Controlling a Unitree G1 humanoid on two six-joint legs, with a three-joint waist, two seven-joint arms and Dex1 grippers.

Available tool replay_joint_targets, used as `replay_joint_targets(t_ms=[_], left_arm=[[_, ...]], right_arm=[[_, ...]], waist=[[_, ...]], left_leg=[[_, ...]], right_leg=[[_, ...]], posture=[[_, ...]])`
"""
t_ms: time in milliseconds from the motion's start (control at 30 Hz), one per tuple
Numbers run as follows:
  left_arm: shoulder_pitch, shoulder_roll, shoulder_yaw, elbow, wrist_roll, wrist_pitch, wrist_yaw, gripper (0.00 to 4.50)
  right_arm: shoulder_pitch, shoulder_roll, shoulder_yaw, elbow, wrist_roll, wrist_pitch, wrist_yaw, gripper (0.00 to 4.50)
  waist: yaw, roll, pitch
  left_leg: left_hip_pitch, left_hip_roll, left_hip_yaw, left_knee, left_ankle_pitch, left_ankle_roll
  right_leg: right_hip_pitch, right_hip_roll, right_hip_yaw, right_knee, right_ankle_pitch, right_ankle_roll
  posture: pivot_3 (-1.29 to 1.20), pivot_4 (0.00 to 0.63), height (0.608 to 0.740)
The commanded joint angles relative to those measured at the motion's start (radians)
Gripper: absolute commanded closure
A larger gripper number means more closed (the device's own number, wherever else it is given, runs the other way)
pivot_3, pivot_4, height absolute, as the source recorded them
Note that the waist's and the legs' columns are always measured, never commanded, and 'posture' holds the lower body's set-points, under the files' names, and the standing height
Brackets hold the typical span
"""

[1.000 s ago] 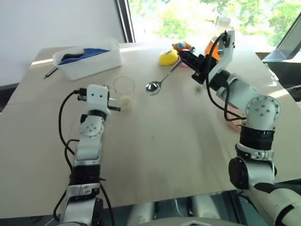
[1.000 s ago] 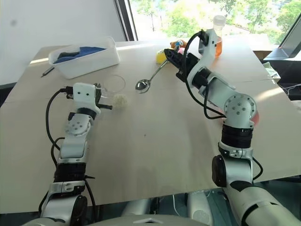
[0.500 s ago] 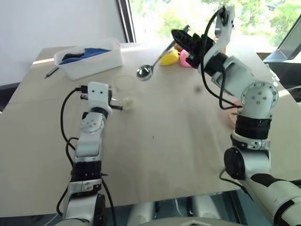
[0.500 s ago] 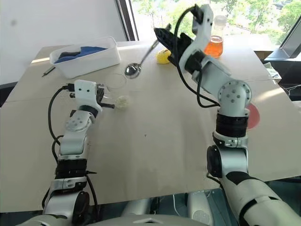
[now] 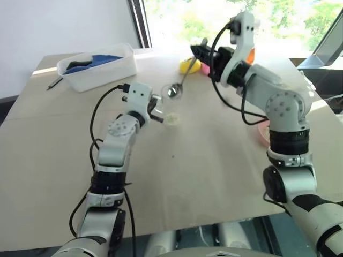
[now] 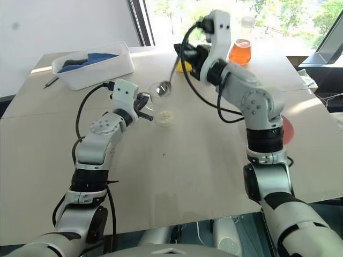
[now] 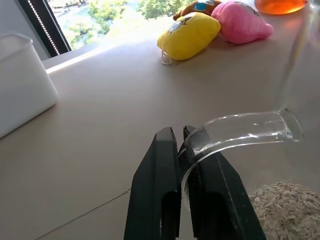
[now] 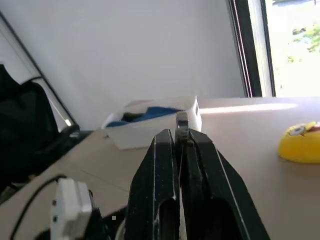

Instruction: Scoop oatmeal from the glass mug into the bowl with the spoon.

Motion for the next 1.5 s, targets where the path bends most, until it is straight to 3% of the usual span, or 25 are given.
replay_joint_targets(t_ms=[33, 167, 400, 500, 700, 1067, 1500], left_arm=[[-0.038, 0.026, 0.006, -0.036, -0.016, -0.04, -0.042, 4.43], [-0.063, 0.052, -0.011, 0.016, -0.019, -0.111, -0.112, 4.43], [-0.114, 0.094, -0.053, 0.197, -0.019, -0.41, -0.285, 4.43], [-0.141, 0.089, -0.05, 0.258, -0.027, -0.48, -0.308, 4.43], [-0.144, 0.069, -0.059, 0.335, -0.007, -0.573, -0.305, 4.43], [-0.147, 0.041, -0.058, 0.401, 0.008, -0.633, -0.282, 4.43], [-0.146, 0.015, -0.067, 0.433, 0.023, -0.663, -0.269, 4.43]], right_arm=[[0.009, -0.024, 0.034, -0.039, -0.078, -0.023, 0.033, 4.5], [0.024, -0.009, 0.076, -0.045, -0.126, -0.018, 0.054, 4.5], [0.052, -0.054, 0.222, -0.065, -0.311, -0.122, 0.153, 4.5], [0.072, -0.029, 0.216, -0.061, -0.319, -0.116, 0.157, 4.5], [0.094, 0.075, 0.053, -0.064, -0.198, 0.05, 0.088, 4.5], [0.077, 0.145, -0.133, -0.052, -0.102, 0.247, -0.004, 4.5], [0.005, 0.103, -0.314, -0.014, -0.036, 0.301, -0.082, 4.5]], waist=[[0.0, 0.0, 0.0], [0.001, 0.0, 0.0], [0.001, 0.0, 0.0], [0.001, 0.0, 0.0], [0.001, 0.0, 0.0], [-0.001, 0.0, 0.0], [0.0, 0.0, 0.0]], left_leg=[[0.0, 0.0, 0.0, 0.0, 0.0, 0.0], [-0.001, 0.0, 0.0, 0.0, 0.0, 0.0], [-0.002, -0.001, 0.0, 0.0, 0.0, 0.0], [-0.002, -0.001, 0.0, 0.0, 0.0, 0.0], [-0.003, -0.001, -0.001, 0.001, 0.0, 0.0], [-0.003, -0.001, -0.001, 0.001, 0.0, 0.0], [-0.003, -0.001, -0.001, 0.001, 0.0, 0.0]], right_leg=[[0.0, 0.0, 0.0, 0.0, 0.0, 0.0], [-0.002, 0.0, 0.0, 0.0, 0.0, 0.0], [-0.003, 0.0, 0.0, 0.0, 0.0, 0.0], [-0.003, 0.0, 0.0, 0.0, 0.0, 0.0], [-0.003, 0.0, 0.0, 0.0, 0.0, 0.0], [-0.004, 0.0, 0.0, 0.001, 0.0, 0.0], [-0.004, 0.0, 0.0, 0.001, 0.0, 0.0]], posture=[[0.0, 0.15, 0.74], [0.0, 0.15, 0.74], [0.0, 0.15, 0.74], [0.0, 0.15, 0.74], [0.0, 0.15, 0.74], [0.0, 0.15, 0.74], [0.0, 0.15, 0.74]])
